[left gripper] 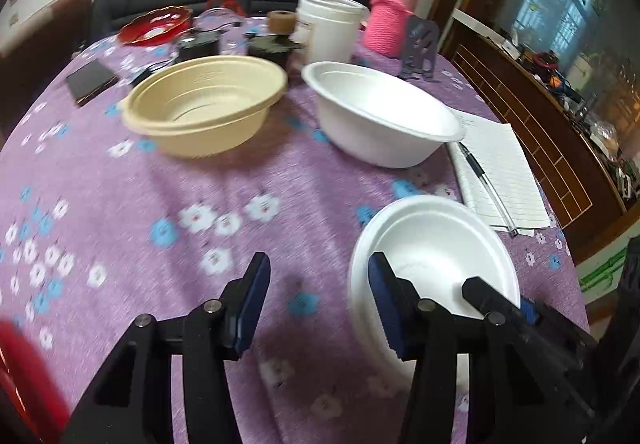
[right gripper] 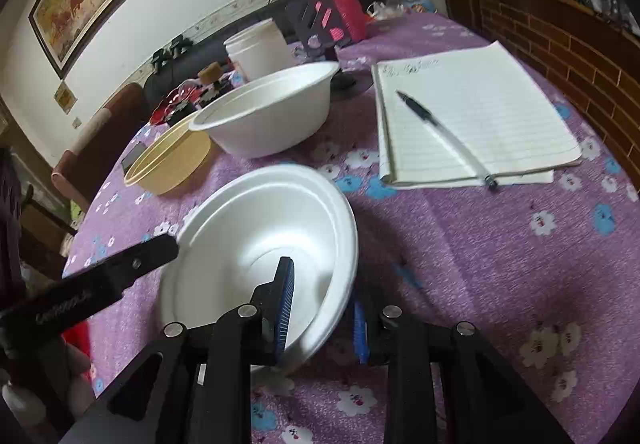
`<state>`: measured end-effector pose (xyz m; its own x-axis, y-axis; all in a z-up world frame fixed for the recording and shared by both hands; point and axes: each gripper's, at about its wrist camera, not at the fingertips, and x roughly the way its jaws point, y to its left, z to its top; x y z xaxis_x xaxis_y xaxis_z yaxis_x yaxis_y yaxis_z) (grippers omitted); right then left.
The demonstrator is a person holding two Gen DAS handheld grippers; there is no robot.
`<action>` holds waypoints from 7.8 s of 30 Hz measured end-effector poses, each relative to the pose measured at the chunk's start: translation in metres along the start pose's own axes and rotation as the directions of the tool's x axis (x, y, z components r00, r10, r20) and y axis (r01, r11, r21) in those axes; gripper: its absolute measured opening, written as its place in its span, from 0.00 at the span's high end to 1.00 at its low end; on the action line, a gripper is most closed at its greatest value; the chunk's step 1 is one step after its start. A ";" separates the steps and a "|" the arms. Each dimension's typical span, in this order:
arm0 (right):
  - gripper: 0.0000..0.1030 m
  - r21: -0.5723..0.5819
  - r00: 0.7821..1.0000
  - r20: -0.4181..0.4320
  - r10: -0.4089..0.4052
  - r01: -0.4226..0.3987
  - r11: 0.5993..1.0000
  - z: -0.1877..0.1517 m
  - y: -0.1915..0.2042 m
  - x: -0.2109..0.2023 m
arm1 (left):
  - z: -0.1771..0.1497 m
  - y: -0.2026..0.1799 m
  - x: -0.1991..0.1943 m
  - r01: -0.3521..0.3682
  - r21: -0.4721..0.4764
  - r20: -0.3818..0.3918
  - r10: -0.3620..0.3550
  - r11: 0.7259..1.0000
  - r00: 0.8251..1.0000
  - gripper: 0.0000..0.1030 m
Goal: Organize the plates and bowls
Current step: 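Grasp the rim of the shallow white paper bowl and lift it, then lower the white paper bowl onto the red plate stack and open both grippers, then withdraw both grippers and move toward the tan plastic plate, then grasp the rim of the tan plastic plate and lift it, then carry the tan plate onto the white bowl on the stack and open both grippers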
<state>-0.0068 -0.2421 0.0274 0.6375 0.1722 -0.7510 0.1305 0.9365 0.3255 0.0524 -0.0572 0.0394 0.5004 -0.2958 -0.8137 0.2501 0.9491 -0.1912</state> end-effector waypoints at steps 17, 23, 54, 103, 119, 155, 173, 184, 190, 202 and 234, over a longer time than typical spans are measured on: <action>0.81 0.012 0.998 0.025 0.050 -0.050 0.999 0.001 -0.001 0.001 | -0.010 -0.015 0.014 0.028 0.009 -0.065 -0.027 1.000 0.998 0.89; 0.82 -0.095 0.986 0.089 0.142 -0.134 0.986 -0.008 0.029 -0.015 | -0.025 0.006 -0.034 0.002 -0.021 0.006 -0.001 1.000 1.000 0.90; 0.81 -0.544 0.927 -0.195 0.320 -0.374 0.751 -0.121 0.356 -0.008 | -0.161 0.287 -0.217 -0.125 -0.542 0.143 0.237 0.831 0.961 0.90; 0.37 -0.344 0.982 0.065 0.179 -0.146 0.927 -0.052 0.190 -0.024 | -0.146 0.143 -0.227 -0.144 -0.199 0.301 0.200 0.969 0.933 0.21; 0.37 -0.030 0.988 0.018 0.151 -0.150 0.988 0.043 0.118 0.040 | -0.132 0.085 -0.166 -0.105 -0.037 0.209 0.110 0.994 0.972 0.21; 0.85 -0.031 0.956 -0.175 0.236 -0.244 0.969 -0.023 0.059 0.013 | -0.109 0.096 -0.140 -0.031 -0.131 0.114 0.046 0.991 0.992 0.21; 0.74 -0.064 0.962 -0.156 0.222 -0.235 0.970 -0.036 0.061 0.023 | -0.071 0.070 -0.036 -0.092 -0.094 -0.055 0.087 0.991 0.995 0.77; 0.87 -0.115 0.961 -0.097 0.259 -0.270 0.956 -0.042 0.079 0.009 | -0.079 0.073 -0.077 -0.076 -0.116 0.028 0.079 0.990 0.996 0.86; 0.86 -0.150 0.938 -0.077 0.339 -0.347 0.926 -0.044 0.130 -0.023 | -0.090 0.093 -0.149 -0.099 -0.149 0.166 0.123 0.984 0.978 0.86; 0.86 -0.436 0.899 -0.177 0.401 -0.437 0.787 -0.072 0.312 -0.042 | -0.130 0.227 -0.248 -0.153 -0.440 0.251 0.284 0.885 0.925 0.85; 0.44 -0.447 0.900 -0.098 0.425 -0.422 0.789 -0.083 0.353 -0.036 | -0.168 0.276 -0.288 -0.103 -0.540 0.346 0.332 0.835 0.878 0.45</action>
<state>-0.0468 0.1078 0.1217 0.5543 0.5832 -0.5938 -0.5050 0.8028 0.3170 -0.1617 0.3084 0.1294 0.8088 0.0178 -0.5878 -0.2902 0.8814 -0.3727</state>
